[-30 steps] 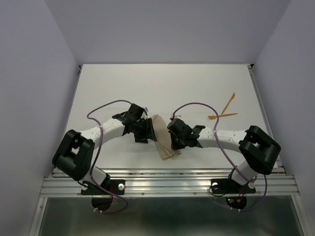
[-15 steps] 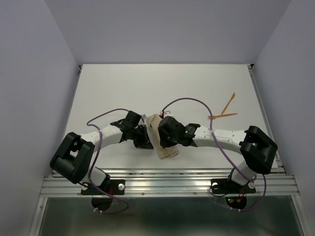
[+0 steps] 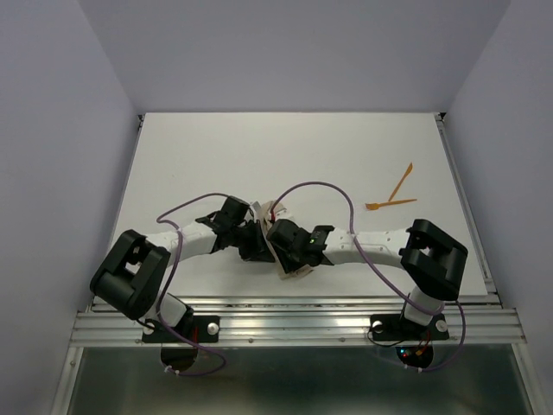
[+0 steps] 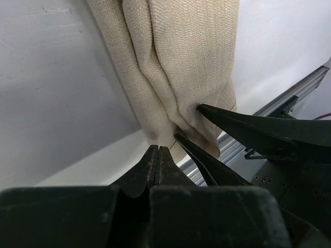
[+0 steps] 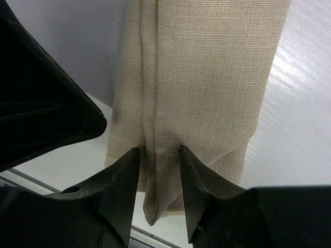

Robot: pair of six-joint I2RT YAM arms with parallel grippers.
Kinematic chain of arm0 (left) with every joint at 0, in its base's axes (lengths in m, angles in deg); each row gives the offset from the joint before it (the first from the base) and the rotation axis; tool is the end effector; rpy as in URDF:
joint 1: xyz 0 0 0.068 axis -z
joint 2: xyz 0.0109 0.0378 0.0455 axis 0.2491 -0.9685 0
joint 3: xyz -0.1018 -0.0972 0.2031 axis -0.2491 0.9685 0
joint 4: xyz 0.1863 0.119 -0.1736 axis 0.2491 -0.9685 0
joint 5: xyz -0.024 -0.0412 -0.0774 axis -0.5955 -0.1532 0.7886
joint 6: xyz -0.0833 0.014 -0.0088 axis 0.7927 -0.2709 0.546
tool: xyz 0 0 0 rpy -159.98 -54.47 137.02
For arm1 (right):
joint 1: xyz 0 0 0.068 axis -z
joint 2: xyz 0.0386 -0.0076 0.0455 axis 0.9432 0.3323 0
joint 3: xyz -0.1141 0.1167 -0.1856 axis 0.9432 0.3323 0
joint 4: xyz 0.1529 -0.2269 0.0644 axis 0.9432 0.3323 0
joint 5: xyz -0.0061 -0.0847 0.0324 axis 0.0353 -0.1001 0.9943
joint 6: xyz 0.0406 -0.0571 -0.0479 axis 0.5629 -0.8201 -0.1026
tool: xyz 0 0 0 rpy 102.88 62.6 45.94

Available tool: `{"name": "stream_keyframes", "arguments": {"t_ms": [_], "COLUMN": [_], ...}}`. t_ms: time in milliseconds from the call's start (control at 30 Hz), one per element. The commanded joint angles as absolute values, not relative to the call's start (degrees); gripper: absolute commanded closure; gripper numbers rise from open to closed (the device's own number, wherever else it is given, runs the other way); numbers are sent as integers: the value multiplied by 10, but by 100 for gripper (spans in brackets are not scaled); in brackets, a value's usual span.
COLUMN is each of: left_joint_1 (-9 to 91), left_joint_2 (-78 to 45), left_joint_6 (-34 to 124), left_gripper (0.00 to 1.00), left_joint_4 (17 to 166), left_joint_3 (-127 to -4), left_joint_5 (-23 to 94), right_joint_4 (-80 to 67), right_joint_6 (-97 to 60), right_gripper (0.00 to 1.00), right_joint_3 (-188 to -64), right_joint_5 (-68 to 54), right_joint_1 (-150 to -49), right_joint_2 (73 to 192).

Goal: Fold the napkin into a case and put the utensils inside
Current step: Smooth out the smaller rectangle-folded napkin at the center of the board.

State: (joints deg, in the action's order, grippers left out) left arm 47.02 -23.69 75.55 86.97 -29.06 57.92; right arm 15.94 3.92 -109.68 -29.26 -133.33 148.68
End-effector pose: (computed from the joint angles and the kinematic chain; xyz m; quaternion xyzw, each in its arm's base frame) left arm 0.2356 -0.1956 0.0901 0.0154 0.9101 -0.3982 0.1141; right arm 0.1845 0.3179 0.1044 -0.2478 0.9287 0.0946 0.2591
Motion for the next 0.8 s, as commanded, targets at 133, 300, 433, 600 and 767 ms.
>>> {"name": "stream_keyframes", "arguments": {"t_ms": [133,300,433,600,767], "left_joint_1": [478,481,485,490,493], "left_joint_2": [-280,-296,-304,-312,-318], "left_joint_6": [758,760,764,769,771], "left_gripper": [100,100,100,100,100], "left_joint_4": [913,933,943,961,970], "left_joint_3": [-277,-270,-266,-259,-252], "left_joint_5": [598,602,604,608,610], "right_joint_4": [173,175,174,172,171], "right_joint_6": [24,28,31,32,36], "right_gripper": [70,85,96,98,98], "right_joint_3": [-1126,-1126,-1132,-1140,-1153], "right_joint_5": [-335,-342,-339,-331,-327], "right_joint_1": [-1343,-1343,-1343,-1343,-1343], "right_joint_2": [1501,1503,1496,1492,1494]}}
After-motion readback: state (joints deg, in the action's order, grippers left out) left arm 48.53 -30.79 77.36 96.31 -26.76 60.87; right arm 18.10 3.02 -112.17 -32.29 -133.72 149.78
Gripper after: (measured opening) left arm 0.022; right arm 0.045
